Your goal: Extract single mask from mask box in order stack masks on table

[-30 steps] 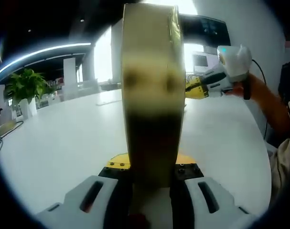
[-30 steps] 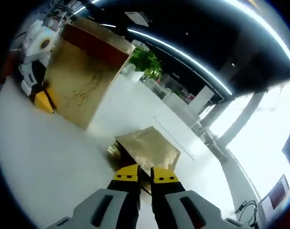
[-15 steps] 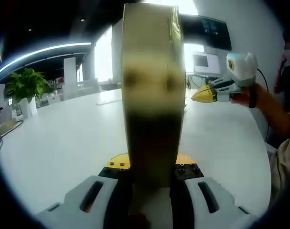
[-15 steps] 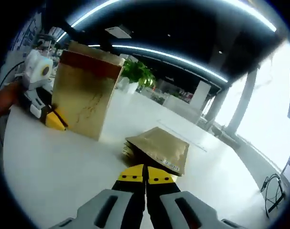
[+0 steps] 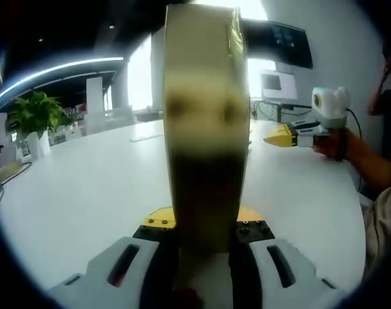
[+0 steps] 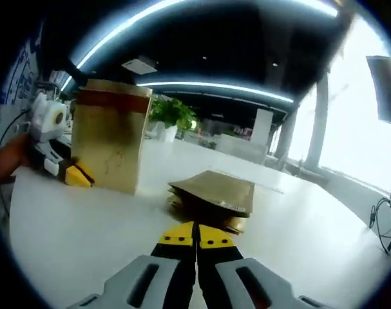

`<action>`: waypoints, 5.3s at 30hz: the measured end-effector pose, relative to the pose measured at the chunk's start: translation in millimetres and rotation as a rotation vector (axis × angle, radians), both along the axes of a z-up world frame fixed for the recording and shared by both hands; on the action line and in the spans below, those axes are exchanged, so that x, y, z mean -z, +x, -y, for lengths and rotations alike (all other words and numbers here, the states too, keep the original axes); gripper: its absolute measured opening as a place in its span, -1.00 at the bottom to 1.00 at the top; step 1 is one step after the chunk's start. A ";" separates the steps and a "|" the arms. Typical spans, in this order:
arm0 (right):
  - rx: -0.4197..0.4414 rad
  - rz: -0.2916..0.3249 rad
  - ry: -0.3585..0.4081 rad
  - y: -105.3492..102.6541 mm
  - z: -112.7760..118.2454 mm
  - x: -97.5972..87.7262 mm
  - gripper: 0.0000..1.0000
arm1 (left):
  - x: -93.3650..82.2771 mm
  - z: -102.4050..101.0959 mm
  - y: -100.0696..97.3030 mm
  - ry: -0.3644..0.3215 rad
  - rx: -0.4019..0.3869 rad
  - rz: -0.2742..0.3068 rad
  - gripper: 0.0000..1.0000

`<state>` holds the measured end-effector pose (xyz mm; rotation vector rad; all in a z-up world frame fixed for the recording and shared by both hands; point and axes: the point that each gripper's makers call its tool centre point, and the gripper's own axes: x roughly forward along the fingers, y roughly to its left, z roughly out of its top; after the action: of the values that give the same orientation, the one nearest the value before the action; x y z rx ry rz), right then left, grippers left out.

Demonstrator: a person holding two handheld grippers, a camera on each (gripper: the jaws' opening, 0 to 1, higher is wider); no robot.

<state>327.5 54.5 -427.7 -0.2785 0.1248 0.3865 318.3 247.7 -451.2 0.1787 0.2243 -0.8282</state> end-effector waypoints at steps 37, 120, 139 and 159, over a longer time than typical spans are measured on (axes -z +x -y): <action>-0.023 0.017 -0.035 -4.2 -5.0 3.5 -1.00 | 0.2 -1.1 0.5 0.001 -0.010 0.000 -0.60; -0.078 0.092 -0.156 -5.9 -12.4 1.0 -1.00 | 0.0 -3.3 2.2 0.008 -0.025 0.013 -0.60; -0.047 0.084 -0.157 -3.1 -6.5 3.0 -1.00 | 0.0 -3.6 2.3 0.007 -0.028 0.012 -0.60; -0.046 0.080 -0.177 -4.0 -8.0 4.6 -1.00 | -0.2 -3.5 2.5 0.006 -0.030 0.010 -0.60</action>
<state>323.5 62.5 -432.3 -0.4711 0.0742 0.4103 320.8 251.3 -451.0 0.1852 0.2195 -0.7971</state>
